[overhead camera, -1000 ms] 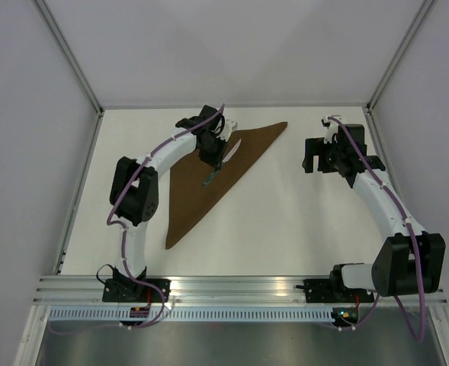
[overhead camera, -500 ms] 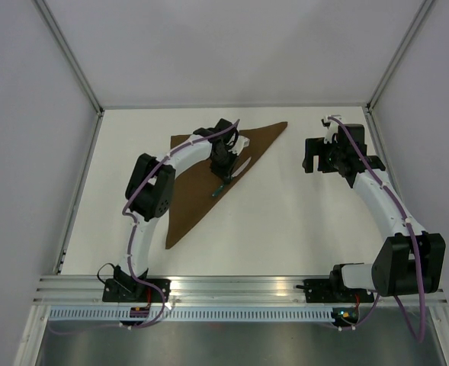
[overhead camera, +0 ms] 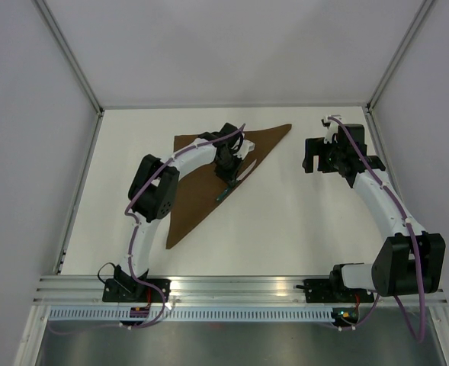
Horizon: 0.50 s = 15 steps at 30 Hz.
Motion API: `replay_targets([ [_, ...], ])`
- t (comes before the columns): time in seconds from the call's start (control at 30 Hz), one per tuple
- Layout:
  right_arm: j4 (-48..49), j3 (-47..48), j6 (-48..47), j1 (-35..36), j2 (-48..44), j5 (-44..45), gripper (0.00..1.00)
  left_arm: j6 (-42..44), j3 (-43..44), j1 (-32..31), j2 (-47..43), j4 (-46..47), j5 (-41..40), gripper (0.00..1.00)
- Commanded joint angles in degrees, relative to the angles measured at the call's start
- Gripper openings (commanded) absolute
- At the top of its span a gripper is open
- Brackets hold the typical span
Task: Fold the napkin, place the utensils inside, and roll it up
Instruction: Place the knife on the napkin.
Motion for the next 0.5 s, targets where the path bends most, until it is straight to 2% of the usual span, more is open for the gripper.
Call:
replay_targets([
  [0.0, -0.7, 0.0, -0.1, 0.3, -0.6, 0.6, 0.94, -1.7, -1.2, -0.3, 0.6, 1.9, 2.2, 0.02],
  [0.3, -0.7, -0.2, -0.1, 0.2, -0.6, 0.7, 0.94, -1.7, -2.3, -0.3, -0.3, 2.8, 1.8, 0.03],
  [0.47, -0.8, -0.3, -0.1, 0.2, -0.8, 0.3, 0.94, -3.2, -0.6, -0.3, -2.2, 2.9, 1.7, 0.14],
])
